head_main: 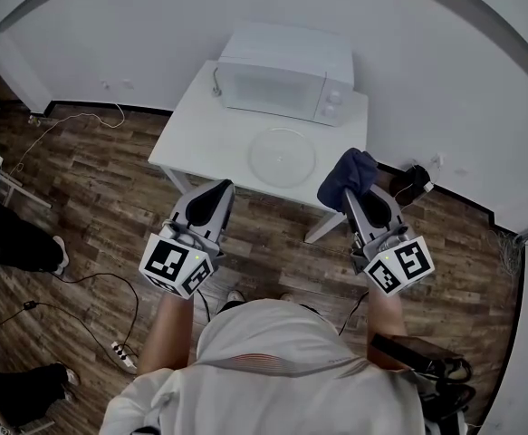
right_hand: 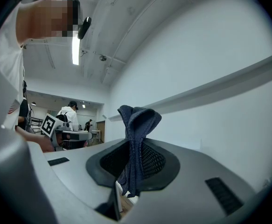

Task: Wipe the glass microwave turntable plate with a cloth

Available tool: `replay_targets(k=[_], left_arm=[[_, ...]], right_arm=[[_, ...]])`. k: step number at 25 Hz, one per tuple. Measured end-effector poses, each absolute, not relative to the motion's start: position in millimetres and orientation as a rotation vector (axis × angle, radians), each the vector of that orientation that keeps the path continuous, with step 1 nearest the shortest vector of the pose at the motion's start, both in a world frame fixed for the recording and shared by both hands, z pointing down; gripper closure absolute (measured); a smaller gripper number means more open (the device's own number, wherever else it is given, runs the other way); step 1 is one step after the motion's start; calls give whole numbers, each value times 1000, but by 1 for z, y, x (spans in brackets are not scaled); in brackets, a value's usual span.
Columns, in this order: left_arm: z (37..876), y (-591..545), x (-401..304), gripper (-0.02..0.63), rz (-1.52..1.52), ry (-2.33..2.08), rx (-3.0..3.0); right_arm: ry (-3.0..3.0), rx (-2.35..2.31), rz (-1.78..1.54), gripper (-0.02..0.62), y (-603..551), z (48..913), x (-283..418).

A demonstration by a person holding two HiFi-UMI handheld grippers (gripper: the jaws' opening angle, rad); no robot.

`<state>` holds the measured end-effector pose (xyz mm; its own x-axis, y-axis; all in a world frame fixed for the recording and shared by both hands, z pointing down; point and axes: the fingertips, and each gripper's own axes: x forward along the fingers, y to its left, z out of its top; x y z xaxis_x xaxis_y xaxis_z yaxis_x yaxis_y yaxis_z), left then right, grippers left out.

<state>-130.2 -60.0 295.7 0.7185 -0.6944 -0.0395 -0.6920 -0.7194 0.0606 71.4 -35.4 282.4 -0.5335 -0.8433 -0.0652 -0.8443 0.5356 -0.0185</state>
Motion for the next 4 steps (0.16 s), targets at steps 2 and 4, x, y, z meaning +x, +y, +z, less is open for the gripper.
replay_targets(k=[2,4], left_arm=[[296,-61,-132,595,-92,-1157,2873],[296,-61,-134,595,-92,-1155,2871]], right_arm=[[2698,-1485,25,534,-36,282,69],[2703,-1488,26,534,-37,282,67]])
